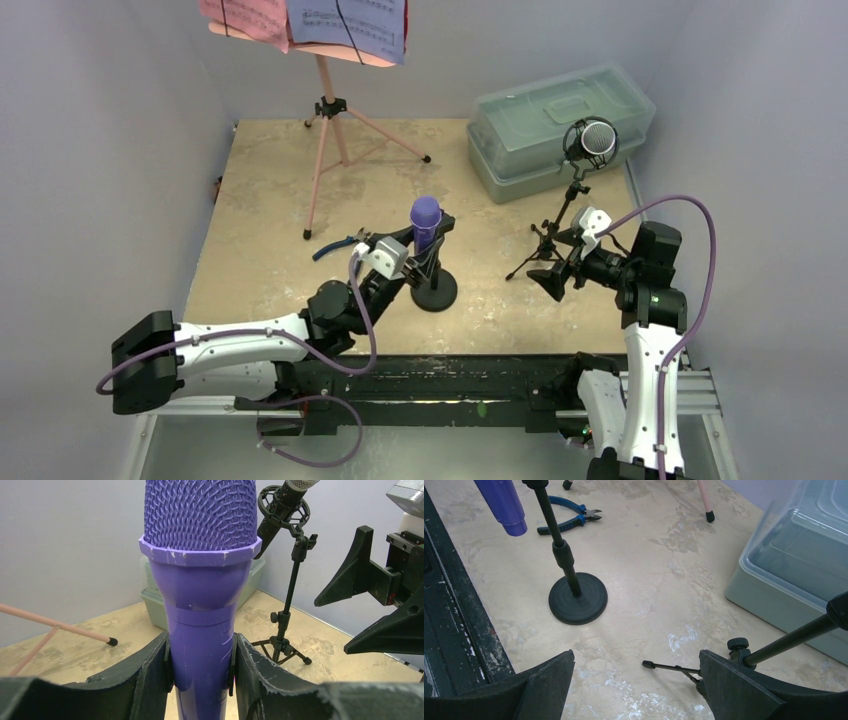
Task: Pack up the instrument practice props
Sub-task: Place the microphone stand with the microphone at the center of the board, then adjust the microphone stand with the microphone at the center of the board, then remove the microphone from the microphone stand, then place the microphone at the center of the board.
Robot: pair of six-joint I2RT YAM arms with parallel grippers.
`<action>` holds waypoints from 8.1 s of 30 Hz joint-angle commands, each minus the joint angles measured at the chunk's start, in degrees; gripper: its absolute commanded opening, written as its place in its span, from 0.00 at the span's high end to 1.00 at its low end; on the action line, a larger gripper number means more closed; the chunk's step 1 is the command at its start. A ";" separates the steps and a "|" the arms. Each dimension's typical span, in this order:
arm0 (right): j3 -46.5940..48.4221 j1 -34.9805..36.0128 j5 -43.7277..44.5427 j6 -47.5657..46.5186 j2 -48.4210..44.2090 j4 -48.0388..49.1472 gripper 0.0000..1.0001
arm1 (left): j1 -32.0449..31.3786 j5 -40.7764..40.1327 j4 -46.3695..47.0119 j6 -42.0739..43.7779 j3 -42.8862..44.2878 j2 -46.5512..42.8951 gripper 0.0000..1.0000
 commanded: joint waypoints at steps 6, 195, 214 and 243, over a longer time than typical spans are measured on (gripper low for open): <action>0.27 0.07 -0.63 -1.10 -0.01 0.26 0.01 | -0.27 -0.30 -12.23 -6.93 0.32 -6.74 0.29; 9.94 15.72 -1.31 -7.57 7.86 0.91 0.01 | 19.60 31.68 -41.09 -17.94 6.38 -13.86 1.00; 1.84 14.08 4.62 -9.39 4.70 -1.40 0.01 | 21.18 9.36 -51.11 -23.27 10.06 -1.61 1.00; 0.86 11.72 5.49 -8.40 2.54 0.02 0.01 | 39.55 32.31 -32.90 -62.68 42.11 51.99 0.97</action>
